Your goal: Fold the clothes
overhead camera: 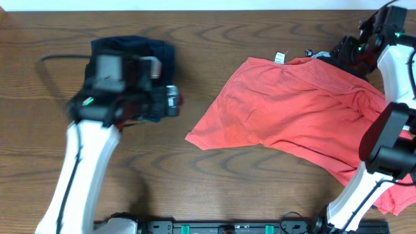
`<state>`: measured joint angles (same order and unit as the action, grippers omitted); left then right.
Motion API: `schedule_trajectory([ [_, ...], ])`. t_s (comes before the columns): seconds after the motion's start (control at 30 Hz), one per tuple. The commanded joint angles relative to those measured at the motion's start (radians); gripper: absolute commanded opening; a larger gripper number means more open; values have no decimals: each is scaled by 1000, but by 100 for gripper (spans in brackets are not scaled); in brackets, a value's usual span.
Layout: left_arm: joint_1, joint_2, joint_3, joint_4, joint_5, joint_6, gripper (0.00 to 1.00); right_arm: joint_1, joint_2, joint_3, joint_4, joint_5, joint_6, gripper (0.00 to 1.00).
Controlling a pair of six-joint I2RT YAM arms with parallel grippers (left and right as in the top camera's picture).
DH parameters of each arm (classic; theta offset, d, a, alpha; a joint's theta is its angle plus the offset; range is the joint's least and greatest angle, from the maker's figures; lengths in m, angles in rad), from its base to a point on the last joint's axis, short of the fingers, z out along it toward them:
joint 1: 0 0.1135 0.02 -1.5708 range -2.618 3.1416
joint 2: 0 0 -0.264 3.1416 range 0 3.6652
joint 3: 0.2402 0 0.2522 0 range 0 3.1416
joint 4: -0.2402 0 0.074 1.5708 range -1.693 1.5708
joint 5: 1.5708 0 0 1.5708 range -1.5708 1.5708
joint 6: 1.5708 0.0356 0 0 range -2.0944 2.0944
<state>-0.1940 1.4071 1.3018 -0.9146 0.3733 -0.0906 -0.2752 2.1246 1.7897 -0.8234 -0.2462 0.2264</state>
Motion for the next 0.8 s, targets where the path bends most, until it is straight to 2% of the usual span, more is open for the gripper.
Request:
schedule_trajectory([
  [0.0, -74, 127, -6, 12, -86, 60, 95, -5, 27, 1, -10, -50, -53, 70],
  [0.07, -99, 201, -6, 37, -138, 61, 95, -5, 29, 1, -10, -54, -66, 70],
  [0.43, -201, 497, -6, 385, -135, 153, 95, -1, 28, 1, -21, -76, -67, 73],
  [0.5, -217, 531, -6, 423, -136, 189, 95, 2, 28, 1, -27, -76, -67, 73],
  [0.77, -237, 624, -6, 484, -158, 195, 95, 2, 28, 1, -33, -76, -67, 73],
])
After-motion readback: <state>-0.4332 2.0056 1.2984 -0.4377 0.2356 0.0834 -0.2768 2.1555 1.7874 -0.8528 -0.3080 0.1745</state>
